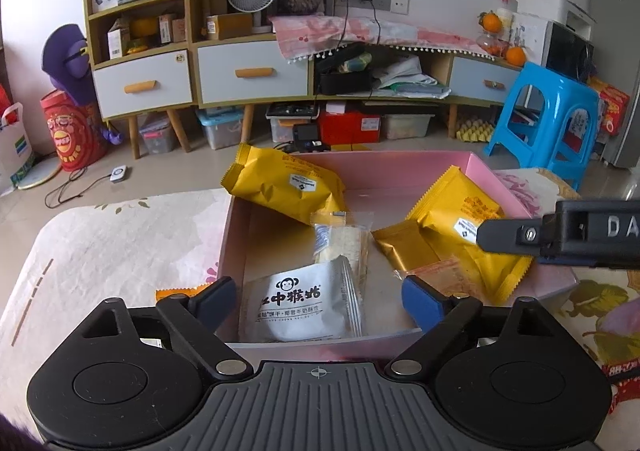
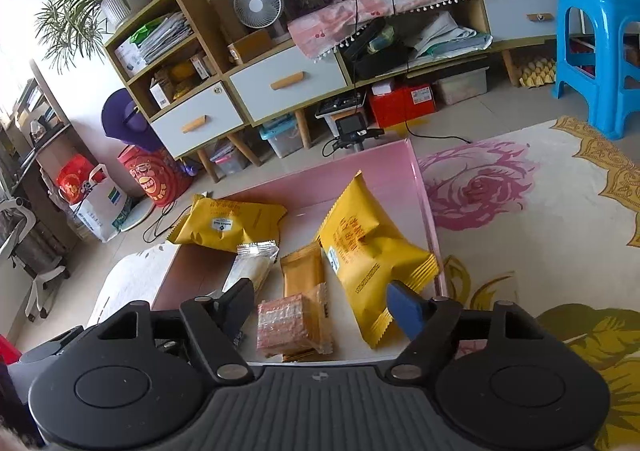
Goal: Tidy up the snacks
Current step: 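Lower both snacks into the pink box and open both tools, then move both open tools back over the pecan kernel packs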
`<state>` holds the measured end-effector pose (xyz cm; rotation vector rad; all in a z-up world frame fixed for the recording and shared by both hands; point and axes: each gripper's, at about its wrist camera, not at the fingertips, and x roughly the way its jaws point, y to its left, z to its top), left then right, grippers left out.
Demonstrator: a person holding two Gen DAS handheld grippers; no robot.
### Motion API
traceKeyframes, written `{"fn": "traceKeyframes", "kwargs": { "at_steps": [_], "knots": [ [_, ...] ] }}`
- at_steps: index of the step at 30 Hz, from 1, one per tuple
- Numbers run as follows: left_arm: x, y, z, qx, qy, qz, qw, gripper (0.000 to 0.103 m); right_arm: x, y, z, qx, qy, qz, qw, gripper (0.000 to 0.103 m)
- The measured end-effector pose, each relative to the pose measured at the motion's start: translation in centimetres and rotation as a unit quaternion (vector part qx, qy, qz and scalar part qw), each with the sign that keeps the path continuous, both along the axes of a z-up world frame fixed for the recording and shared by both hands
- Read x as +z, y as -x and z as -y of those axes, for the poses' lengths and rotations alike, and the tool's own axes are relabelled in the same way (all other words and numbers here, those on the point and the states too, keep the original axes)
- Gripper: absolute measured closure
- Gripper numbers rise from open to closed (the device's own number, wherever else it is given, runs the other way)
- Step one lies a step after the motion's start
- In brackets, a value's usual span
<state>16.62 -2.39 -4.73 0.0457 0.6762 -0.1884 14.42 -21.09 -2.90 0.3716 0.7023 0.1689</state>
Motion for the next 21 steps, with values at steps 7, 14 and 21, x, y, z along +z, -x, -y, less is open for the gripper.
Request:
{"fn": "traceKeyframes", "kwargs": {
  "at_steps": [7, 14, 21],
  "knots": [
    [0.4, 0.7, 0.1, -0.006, -0.023, 0.0, 0.9997, 0.011, 0.7, 0.5, 0.4, -0.004, 0.004, 0.006, 1.0, 0.029],
    [1.3, 1.5, -0.6, 0.0, -0.025, -0.004, 0.9997, 0.01, 1.3, 1.7, 0.1, 0.014, 0.041, 0.017, 0.999, 0.019],
    [1.9, 2.5, -1.5, 0.01, -0.021, -0.022, 0.9995, 0.007, 1.6, 3.1, -0.1, 0.037, 0.086, 0.026, 0.995, 0.014]
  ]
}}
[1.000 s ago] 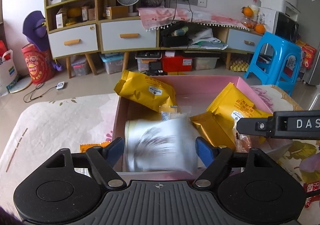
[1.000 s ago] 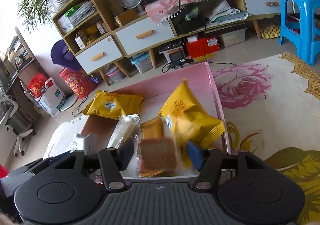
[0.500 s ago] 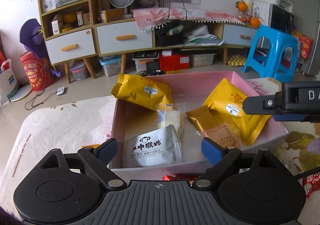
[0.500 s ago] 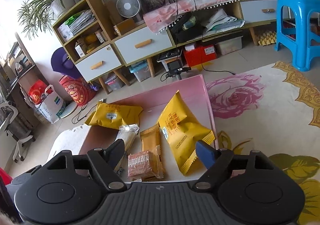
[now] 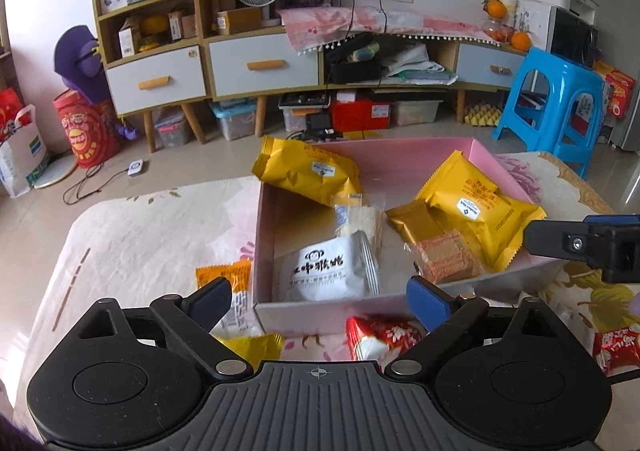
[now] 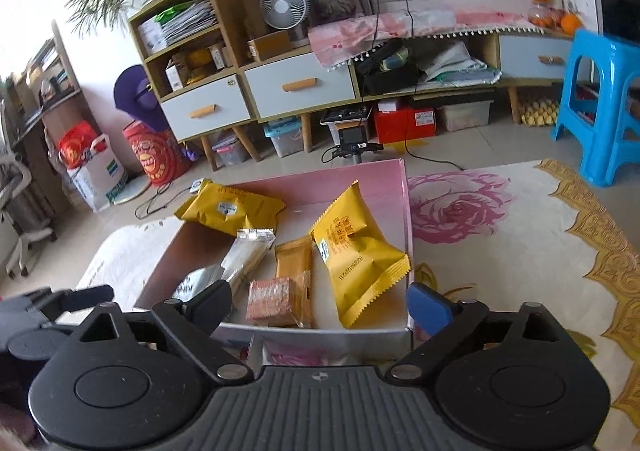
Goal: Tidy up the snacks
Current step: 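Move both open tools back over the pecan kernel packs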
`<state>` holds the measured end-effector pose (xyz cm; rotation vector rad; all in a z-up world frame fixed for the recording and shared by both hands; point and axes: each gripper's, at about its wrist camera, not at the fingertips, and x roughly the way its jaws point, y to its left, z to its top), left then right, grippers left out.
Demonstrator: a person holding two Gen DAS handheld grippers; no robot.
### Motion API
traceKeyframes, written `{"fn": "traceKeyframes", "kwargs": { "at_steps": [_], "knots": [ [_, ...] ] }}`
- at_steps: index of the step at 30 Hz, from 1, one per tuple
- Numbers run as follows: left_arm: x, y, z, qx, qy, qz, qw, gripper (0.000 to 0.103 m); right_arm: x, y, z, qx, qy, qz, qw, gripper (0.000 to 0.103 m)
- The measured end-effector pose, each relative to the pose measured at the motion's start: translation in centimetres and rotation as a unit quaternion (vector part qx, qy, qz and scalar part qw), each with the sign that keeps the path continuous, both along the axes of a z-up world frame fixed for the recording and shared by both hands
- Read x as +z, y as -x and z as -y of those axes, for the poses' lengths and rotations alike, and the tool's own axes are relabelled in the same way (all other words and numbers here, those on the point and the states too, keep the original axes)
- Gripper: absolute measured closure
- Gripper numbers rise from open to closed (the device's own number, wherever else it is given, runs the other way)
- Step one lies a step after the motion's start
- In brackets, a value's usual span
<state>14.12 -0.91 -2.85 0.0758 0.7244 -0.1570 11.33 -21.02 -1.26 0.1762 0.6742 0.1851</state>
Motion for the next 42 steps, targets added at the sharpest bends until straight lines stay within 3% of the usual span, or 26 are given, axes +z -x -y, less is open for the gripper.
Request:
{"fn": "traceKeyframes", "kwargs": {
  "at_steps": [14, 26, 36, 42],
  "knots": [
    [0.2, 3.1, -1.5, -0.027, -0.016, -0.024, 0.9992, 0.007, 0.4, 3.3, 1.4, 0.039, 0.068, 0.024, 0.997, 0.009],
    [-1.7, 5.8, -1.2, -0.062, -0.044, -0.035, 0.9965, 0.007, -0.7, 5.3, 2.9, 0.061, 0.138, 0.03, 0.988, 0.008],
    [-2.8, 6.9, 0.5, -0.123, -0.089, -0.01, 0.9884, 0.007, -1.9, 6.7, 1.2, 0.13, 0.185, 0.024, 0.974, 0.008],
    [-3.2, 7.4, 1.9, -0.192, -0.114, 0.021, 0.9745, 0.007, -2.5, 6.8, 0.3, 0.148, 0.205, 0.02, 0.967, 0.008]
  ]
}}
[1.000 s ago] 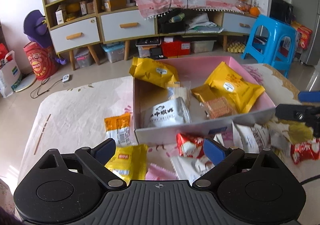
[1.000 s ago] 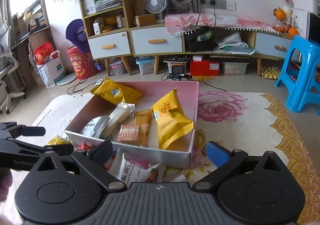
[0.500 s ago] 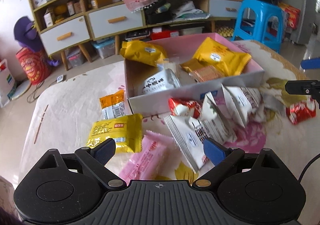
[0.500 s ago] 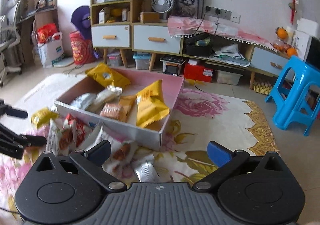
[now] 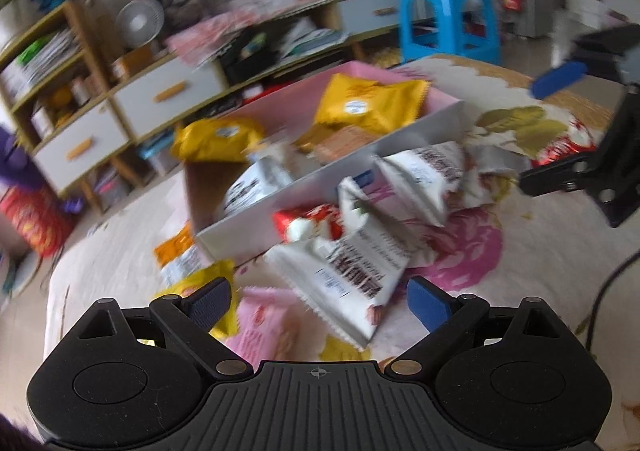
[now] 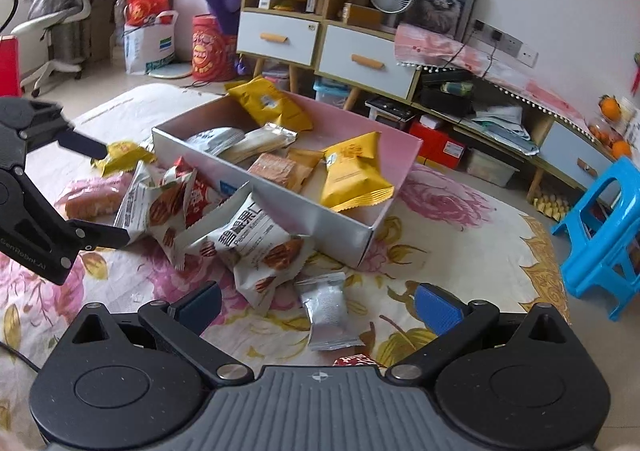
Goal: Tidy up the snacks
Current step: 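Move both open tools back over the pecan kernel packs, then grasp a pecan kernel pack with the left tool while the right tool grasps another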
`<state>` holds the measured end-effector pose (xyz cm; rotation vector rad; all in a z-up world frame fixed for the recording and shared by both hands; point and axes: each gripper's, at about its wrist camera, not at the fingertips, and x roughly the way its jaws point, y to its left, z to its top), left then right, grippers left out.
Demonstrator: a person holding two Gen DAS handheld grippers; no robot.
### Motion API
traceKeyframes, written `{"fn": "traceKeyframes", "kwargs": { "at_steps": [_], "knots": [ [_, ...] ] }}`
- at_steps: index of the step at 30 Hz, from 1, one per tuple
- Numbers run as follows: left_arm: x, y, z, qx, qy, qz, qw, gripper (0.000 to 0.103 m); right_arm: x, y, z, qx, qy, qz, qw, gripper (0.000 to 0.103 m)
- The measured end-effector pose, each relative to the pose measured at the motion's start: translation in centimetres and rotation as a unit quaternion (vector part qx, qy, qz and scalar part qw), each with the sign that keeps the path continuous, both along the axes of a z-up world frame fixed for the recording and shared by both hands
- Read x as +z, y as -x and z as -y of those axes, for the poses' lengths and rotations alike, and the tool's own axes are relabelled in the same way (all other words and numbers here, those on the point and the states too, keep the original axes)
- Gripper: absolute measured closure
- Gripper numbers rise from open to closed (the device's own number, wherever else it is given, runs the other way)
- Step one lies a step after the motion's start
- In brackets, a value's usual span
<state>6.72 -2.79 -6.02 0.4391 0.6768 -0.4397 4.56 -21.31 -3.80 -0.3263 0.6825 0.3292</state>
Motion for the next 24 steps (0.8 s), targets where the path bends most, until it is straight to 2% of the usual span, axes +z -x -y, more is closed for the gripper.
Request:
{"fn": "traceKeyframes", "kwargs": {
  "at_steps": [6, 8, 9, 16, 20, 24],
  "knots": [
    [-0.2, 0.3, 2.0, -0.064, -0.033, 0.034, 0.9968, 0.009, -0.6, -0.1, -1.5, 0.029, 0.03, -0.003, 0.999, 0.008],
    [-0.3, 0.2, 2.5, -0.074, -0.042, 0.04, 0.9956, 0.013, -0.8, -0.1, -2.2, 0.042, 0.043, 0.001, 0.998, 0.008],
    [-0.3, 0.0, 2.9, -0.078, -0.051, 0.041, 0.9948, 0.018, -0.9, -0.1, -2.4, 0.047, 0.047, 0.001, 0.998, 0.008],
    [-0.7, -0.8, 3.6, -0.088, -0.076, 0.032, 0.9927, 0.042, -1.2, -0.8, -4.5, 0.082, 0.066, 0.006, 0.994, 0.009],
    [-0.9, -1.0, 3.4, -0.086, -0.078, 0.025, 0.993, 0.045, -1.3, -1.7, -5.0, 0.075, 0.076, 0.009, 0.994, 0.011],
    [-1.0, -1.4, 2.9, -0.069, -0.068, 0.008, 0.9953, 0.049, -1.7, -2.4, -5.4, 0.073, 0.091, 0.005, 0.993, 0.019]
  ]
}}
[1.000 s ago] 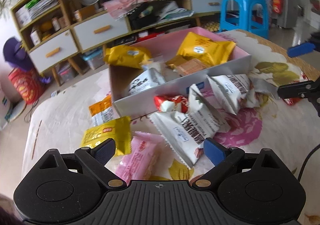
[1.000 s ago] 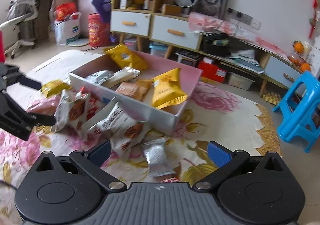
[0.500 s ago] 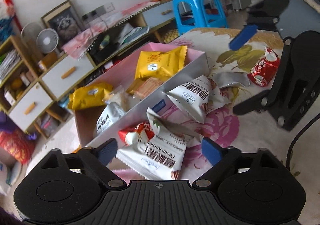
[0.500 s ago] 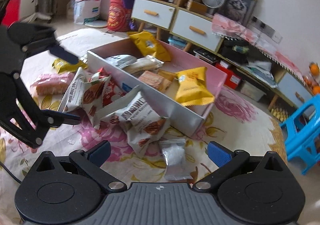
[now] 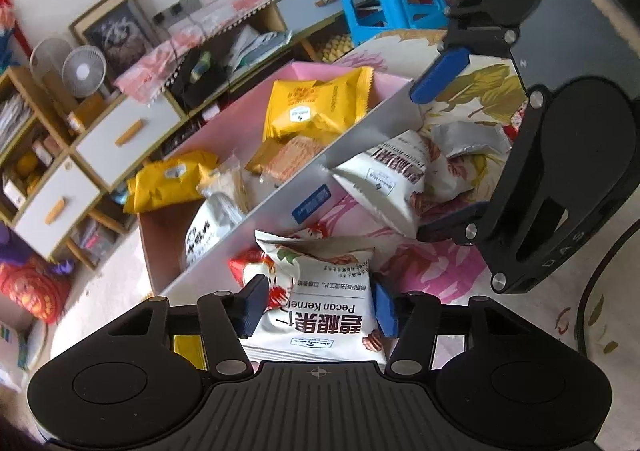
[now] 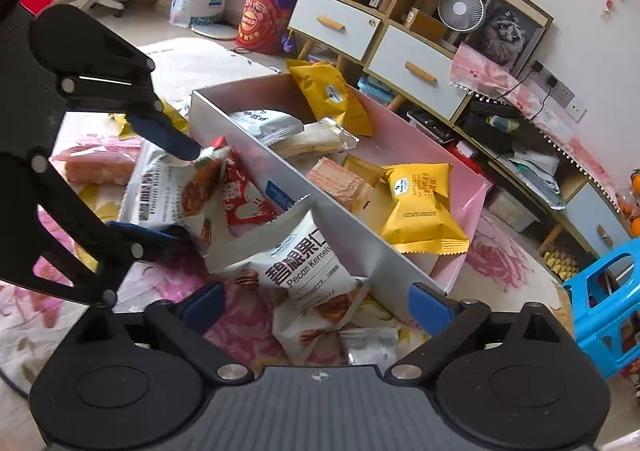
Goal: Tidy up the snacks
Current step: 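Grasp a pecan kernel pack with the left tool while the right tool grasps another, then lift both pecan kernel packs and carry them over the pink box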
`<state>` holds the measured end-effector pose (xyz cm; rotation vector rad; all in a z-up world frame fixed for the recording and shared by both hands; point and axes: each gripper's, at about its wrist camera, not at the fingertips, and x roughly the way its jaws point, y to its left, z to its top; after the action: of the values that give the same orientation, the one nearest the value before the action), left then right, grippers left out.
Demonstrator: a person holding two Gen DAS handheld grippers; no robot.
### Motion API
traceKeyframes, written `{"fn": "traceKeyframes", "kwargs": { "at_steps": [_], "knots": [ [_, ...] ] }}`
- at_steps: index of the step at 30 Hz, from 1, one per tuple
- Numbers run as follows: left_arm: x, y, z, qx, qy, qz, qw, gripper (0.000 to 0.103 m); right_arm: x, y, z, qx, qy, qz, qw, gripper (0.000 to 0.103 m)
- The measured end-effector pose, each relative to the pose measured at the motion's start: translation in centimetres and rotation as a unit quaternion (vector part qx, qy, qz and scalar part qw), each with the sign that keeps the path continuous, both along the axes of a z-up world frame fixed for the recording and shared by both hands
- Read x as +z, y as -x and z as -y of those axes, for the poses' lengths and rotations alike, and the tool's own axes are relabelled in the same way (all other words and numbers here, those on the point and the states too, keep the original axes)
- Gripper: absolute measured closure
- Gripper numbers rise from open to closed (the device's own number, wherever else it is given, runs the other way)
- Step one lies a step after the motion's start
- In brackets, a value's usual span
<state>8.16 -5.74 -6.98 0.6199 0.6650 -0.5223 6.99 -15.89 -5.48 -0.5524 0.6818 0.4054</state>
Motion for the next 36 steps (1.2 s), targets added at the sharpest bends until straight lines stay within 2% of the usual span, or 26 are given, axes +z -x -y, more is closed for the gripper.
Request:
{"fn": "traceKeyframes", "kwargs": {
  "at_steps": [4, 11, 15, 17, 19, 23, 24, 28, 36],
  "knots": [
    [0.0, -0.3, -0.5, 0.02, 0.02, -0.012, 0.9995, 0.05, -0.3, -0.3, -0.3, 0.002, 0.002, -0.011, 1.0, 0.03],
    [0.3, -0.6, -1.0, 0.056, 0.054, -0.03, 0.9965, 0.052, -0.4, -0.3, -1.1, 0.011, 0.004, -0.012, 1.0, 0.041],
    [0.5, -0.6, -1.1, 0.074, 0.066, -0.039, 0.9943, 0.053, -0.3, 0.0, -1.4, 0.014, 0.008, -0.008, 1.0, 0.044],
    [0.6, -0.6, -1.0, 0.08, 0.066, -0.04, 0.9938, 0.054, -0.3, 0.1, -1.3, 0.017, 0.012, -0.006, 1.0, 0.054],
    [0.7, -0.6, -1.0, 0.083, 0.066, -0.042, 0.9935, 0.055, -0.2, 0.3, -1.2, 0.016, 0.013, -0.003, 1.0, 0.058],
    [1.1, -0.6, -1.4, 0.096, 0.075, -0.046, 0.9915, 0.057, 0.1, 0.6, -0.6, 0.015, 0.007, 0.0, 1.0, 0.062],
    [1.2, -0.6, -1.6, 0.098, 0.078, -0.048, 0.991, 0.064, 0.2, 0.6, -0.4, 0.015, 0.005, 0.001, 1.0, 0.063],
    [1.7, -0.6, -2.1, 0.106, 0.094, -0.055, 0.9883, 0.065, 0.6, 0.7, 0.2, 0.006, -0.012, -0.004, 1.0, 0.067],
    [2.2, -0.6, -3.0, 0.125, 0.114, -0.057, 0.984, 0.067, 1.4, 0.5, 1.6, -0.024, -0.068, -0.026, 0.997, 0.069]
  ]
}}
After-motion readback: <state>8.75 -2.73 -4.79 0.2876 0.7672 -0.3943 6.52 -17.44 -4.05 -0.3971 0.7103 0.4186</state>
